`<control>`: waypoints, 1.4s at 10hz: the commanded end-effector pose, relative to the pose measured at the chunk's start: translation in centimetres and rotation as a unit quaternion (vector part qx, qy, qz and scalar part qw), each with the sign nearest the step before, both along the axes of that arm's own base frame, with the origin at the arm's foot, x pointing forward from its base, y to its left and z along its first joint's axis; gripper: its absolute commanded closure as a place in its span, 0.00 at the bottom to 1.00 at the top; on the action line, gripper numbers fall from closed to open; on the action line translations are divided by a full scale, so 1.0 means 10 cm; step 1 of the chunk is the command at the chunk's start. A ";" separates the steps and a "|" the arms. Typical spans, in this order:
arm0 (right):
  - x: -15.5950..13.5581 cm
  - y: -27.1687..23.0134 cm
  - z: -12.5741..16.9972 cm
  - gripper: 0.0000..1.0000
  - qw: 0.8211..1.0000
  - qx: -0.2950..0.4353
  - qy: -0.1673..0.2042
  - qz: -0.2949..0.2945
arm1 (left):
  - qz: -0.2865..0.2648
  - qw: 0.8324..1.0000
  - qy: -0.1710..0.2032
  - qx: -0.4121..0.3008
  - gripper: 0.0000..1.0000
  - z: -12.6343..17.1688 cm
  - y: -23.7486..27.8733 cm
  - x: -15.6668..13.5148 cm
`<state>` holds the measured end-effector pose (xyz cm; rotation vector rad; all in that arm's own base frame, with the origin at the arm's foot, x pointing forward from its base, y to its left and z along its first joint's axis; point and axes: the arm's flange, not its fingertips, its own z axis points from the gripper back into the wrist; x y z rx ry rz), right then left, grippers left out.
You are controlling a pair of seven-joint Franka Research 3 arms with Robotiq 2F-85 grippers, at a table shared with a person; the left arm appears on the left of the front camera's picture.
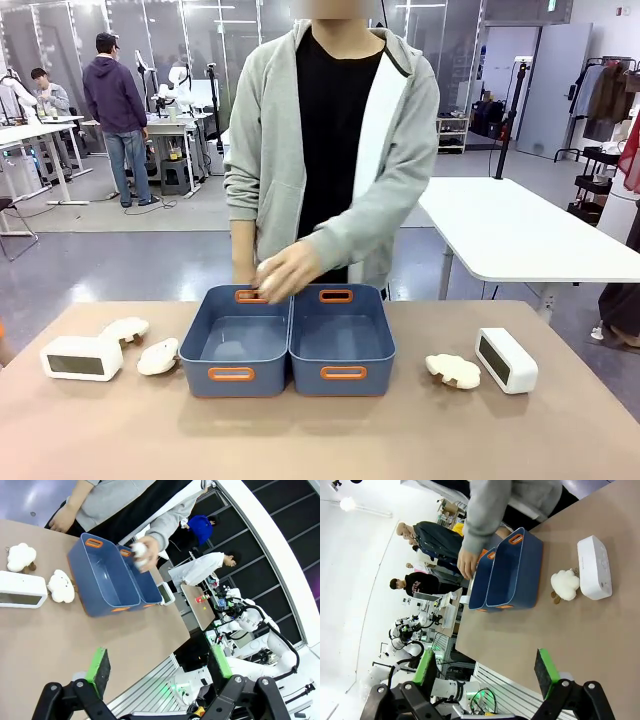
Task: Sort the digital clocks into the basket.
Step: Pick up the Digital clock from the table and place it into the empty Plastic storage basket.
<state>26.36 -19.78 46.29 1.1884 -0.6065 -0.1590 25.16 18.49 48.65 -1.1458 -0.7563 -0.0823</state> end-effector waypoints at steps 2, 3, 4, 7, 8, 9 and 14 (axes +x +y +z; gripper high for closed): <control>0.00 -0.01 0.01 0.00 1.000 0.001 -0.007 0.003 | -0.006 1.000 -0.009 -0.002 0.00 0.01 0.00 -0.01; 0.00 -0.01 0.01 0.00 1.000 0.001 -0.007 0.003 | -0.006 1.000 -0.009 -0.002 0.00 0.01 0.00 -0.01; 0.00 -0.01 0.01 0.00 1.000 0.001 -0.007 0.003 | -0.006 1.000 -0.009 -0.002 0.00 0.01 0.00 -0.01; 0.00 -0.01 0.01 0.00 1.000 0.001 -0.007 0.003 | -0.006 1.000 -0.009 -0.002 0.00 0.01 0.00 -0.01; 0.00 -0.01 0.01 0.00 1.000 0.001 -0.007 0.003 | 0.000 1.000 0.000 0.000 0.00 0.00 0.00 0.00; 0.00 -0.01 0.01 0.00 1.000 0.001 -0.007 0.003 | 0.010 0.997 0.016 0.072 0.00 0.11 -0.08 0.03; 0.00 -0.01 0.01 0.00 1.000 0.001 -0.007 0.003 | 0.016 0.953 0.117 0.279 0.00 0.39 -0.69 1.42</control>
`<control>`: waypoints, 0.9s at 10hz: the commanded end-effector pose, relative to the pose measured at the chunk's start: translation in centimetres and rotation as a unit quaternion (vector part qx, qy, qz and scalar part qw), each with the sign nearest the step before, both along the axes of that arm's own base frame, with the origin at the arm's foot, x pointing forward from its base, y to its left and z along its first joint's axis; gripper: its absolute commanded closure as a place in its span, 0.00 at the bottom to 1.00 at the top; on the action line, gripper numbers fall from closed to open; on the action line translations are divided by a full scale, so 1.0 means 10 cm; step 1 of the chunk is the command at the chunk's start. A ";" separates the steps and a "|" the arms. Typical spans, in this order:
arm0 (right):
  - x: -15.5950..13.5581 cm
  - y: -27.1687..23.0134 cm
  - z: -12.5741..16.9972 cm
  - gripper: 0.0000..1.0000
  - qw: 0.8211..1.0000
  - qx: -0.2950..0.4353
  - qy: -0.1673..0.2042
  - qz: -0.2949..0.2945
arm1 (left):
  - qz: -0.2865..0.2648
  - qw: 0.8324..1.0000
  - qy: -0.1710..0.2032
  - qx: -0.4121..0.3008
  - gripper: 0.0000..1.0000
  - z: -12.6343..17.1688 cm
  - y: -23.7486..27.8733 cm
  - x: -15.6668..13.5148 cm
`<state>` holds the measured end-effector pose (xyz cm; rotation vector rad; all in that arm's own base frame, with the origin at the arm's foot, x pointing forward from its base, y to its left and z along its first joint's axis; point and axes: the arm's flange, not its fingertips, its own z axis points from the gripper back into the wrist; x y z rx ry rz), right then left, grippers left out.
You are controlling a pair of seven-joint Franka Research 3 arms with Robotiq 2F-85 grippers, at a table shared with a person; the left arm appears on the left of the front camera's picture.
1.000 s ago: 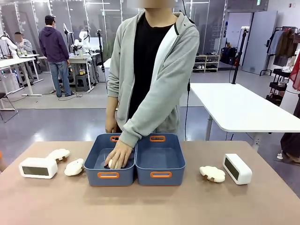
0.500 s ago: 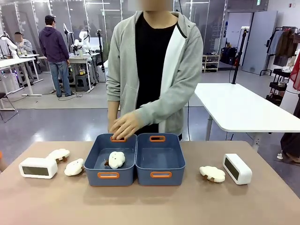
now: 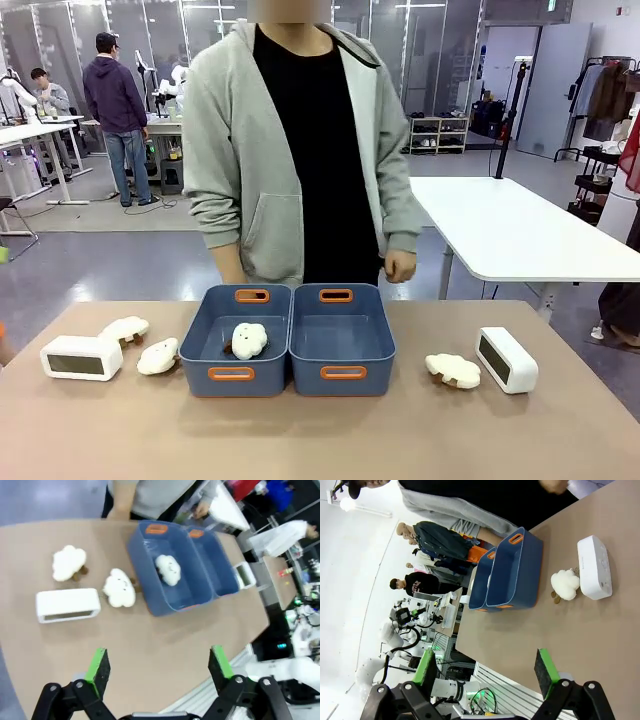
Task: Sort the digital clocks into the basket.
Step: Pick up the Digital clock from the table and place it into the empty Plastic storage basket.
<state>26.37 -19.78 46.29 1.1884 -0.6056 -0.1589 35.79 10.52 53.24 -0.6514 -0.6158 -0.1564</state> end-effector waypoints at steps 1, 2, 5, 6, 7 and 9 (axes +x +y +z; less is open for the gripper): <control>0.00 -0.01 0.00 0.00 1.000 0.001 -0.007 0.003 | 0.011 0.994 0.098 0.046 0.00 -0.16 0.01 0.72; 0.00 -0.01 0.00 0.00 1.000 0.001 -0.007 0.003 | 0.016 0.990 0.116 0.081 0.00 -0.27 -0.05 0.98; 0.00 -0.01 0.00 0.00 1.000 0.001 -0.007 0.003 | -0.066 0.979 0.101 0.165 0.00 -0.62 -0.19 1.45; 0.00 -0.01 0.00 0.00 1.000 0.001 -0.007 0.003 | -0.071 0.979 0.110 0.159 0.00 -0.64 -0.18 1.43; 0.00 -0.01 0.00 0.00 1.000 0.001 -0.007 0.003 | -0.066 0.982 0.115 0.132 0.00 -0.61 -0.15 1.35; 0.00 -0.01 0.00 0.00 1.000 0.001 -0.007 0.003 | -0.044 0.979 0.118 0.158 0.00 -0.74 -0.25 1.45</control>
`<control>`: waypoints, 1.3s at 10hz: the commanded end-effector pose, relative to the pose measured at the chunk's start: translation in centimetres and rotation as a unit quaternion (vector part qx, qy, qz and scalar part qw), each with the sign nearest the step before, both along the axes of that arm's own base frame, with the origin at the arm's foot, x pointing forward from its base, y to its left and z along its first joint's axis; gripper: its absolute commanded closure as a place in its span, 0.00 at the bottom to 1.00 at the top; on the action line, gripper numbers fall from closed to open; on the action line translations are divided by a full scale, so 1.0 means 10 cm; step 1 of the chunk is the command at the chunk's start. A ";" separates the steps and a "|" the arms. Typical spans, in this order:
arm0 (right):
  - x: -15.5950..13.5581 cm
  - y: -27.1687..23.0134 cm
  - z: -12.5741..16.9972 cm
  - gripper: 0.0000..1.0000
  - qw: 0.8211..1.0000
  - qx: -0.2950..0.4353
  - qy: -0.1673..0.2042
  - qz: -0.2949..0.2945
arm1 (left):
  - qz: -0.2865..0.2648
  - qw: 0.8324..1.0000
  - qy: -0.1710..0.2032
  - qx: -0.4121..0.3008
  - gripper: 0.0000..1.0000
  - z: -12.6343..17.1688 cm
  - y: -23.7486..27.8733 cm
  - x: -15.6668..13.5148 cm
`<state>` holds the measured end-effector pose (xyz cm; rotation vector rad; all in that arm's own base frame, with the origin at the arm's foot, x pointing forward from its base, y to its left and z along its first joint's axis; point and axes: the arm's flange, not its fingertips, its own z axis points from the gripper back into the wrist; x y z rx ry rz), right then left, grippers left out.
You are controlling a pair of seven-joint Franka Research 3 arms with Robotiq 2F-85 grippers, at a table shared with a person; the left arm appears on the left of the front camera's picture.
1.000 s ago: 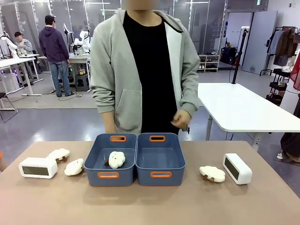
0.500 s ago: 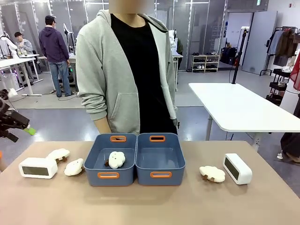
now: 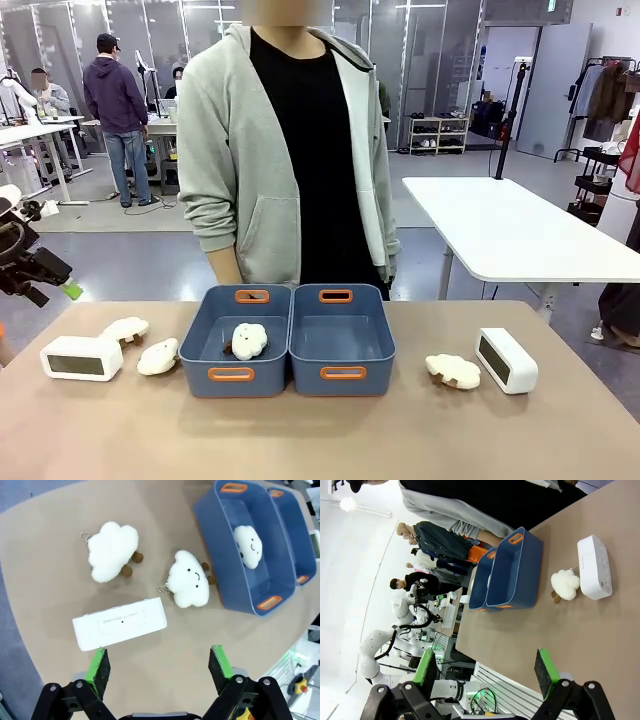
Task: Sort the digital clocks into the basket.
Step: Pick up the Digital clock from the table and place it into the empty Plastic storage basket.
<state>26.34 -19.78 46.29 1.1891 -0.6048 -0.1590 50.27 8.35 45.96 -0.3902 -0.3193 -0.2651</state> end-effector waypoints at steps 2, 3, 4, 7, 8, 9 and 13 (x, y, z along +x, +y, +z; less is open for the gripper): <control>0.00 -0.01 0.00 0.00 1.000 0.001 -0.007 0.003 | -0.092 0.994 -0.054 0.033 0.00 0.18 -0.08 -0.29; 0.00 -0.01 0.00 0.00 1.000 0.001 -0.007 0.003 | -0.246 0.956 -0.121 0.102 0.00 0.19 -0.16 -0.34; 0.00 -0.01 0.00 0.00 1.000 0.001 -0.007 0.003 | -0.360 0.908 -0.161 0.139 0.00 0.08 -0.13 -0.24; 0.00 -0.01 0.00 0.00 1.000 0.001 -0.007 0.003 | -0.578 0.756 -0.192 0.241 0.00 -0.38 -0.18 -0.02; 0.00 -0.01 0.00 0.00 1.000 0.001 -0.007 0.003 | -0.614 0.718 -0.199 0.262 0.00 -0.46 -0.25 0.06; 0.00 -0.01 0.00 0.00 1.000 0.001 -0.007 0.003 | -0.629 0.703 -0.183 0.275 0.00 -0.55 -0.34 0.17; 0.00 -0.01 0.00 0.00 1.000 0.001 -0.007 0.003 | -0.662 0.681 -0.131 0.285 0.00 -0.84 -0.51 0.52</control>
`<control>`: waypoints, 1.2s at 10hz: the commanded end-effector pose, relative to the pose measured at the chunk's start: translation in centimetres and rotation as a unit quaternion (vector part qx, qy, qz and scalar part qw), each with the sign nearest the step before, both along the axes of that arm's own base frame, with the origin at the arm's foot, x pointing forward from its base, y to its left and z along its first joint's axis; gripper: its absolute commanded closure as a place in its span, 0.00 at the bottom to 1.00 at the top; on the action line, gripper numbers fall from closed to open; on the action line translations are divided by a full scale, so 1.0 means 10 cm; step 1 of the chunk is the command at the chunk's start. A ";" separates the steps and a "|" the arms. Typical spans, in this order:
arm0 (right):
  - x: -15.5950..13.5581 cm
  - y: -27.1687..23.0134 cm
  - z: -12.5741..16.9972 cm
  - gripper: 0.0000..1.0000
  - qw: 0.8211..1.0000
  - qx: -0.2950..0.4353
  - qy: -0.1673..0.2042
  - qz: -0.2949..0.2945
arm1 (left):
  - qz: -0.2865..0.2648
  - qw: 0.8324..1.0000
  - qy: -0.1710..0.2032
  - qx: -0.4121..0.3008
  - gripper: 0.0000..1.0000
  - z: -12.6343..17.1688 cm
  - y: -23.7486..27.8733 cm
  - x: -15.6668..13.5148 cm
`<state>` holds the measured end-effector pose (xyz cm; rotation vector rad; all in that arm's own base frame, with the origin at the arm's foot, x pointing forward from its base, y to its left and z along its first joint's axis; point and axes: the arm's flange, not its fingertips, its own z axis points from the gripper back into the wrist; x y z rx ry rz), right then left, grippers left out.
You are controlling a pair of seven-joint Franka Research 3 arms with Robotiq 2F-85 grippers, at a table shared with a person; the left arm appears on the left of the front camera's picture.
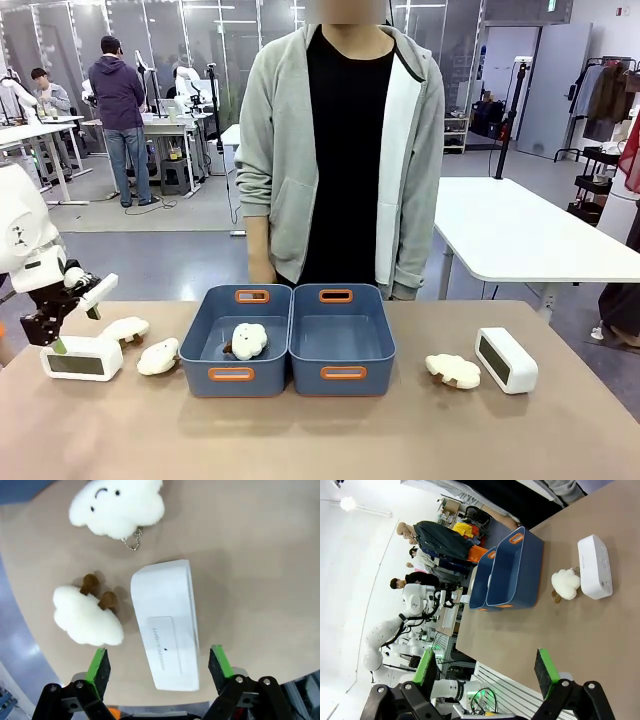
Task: Sort the digital clocks into the basket.
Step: Pick up the Digital clock from the table and place it into the empty Plastic storage basket.
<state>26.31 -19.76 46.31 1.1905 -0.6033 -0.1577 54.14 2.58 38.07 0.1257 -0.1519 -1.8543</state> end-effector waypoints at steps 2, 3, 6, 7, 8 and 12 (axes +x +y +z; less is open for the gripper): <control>0.01 -0.01 0.00 0.00 1.000 0.000 -0.007 0.001 | 0.015 0.999 0.035 -0.010 0.00 -0.13 0.07 0.20; 0.01 -0.01 0.00 0.00 1.000 0.000 -0.007 0.001 | 0.021 0.998 0.052 -0.007 0.00 -0.18 0.09 0.21; 0.01 -0.01 0.00 0.00 1.000 0.000 -0.007 0.001 | 0.059 0.995 0.083 -0.003 0.48 -0.43 0.11 0.24; 0.01 -0.01 0.00 0.00 1.000 0.000 -0.007 0.001 | 0.074 0.993 0.088 0.004 0.60 -0.46 0.11 0.23; 0.01 -0.01 0.00 0.00 1.000 0.000 -0.007 0.001 | 0.081 0.993 0.091 -0.003 1.00 -0.49 0.13 0.23; 0.01 -0.01 0.00 0.00 1.000 0.000 -0.007 0.001 | 0.115 0.990 0.082 -0.008 0.97 -0.46 0.15 0.23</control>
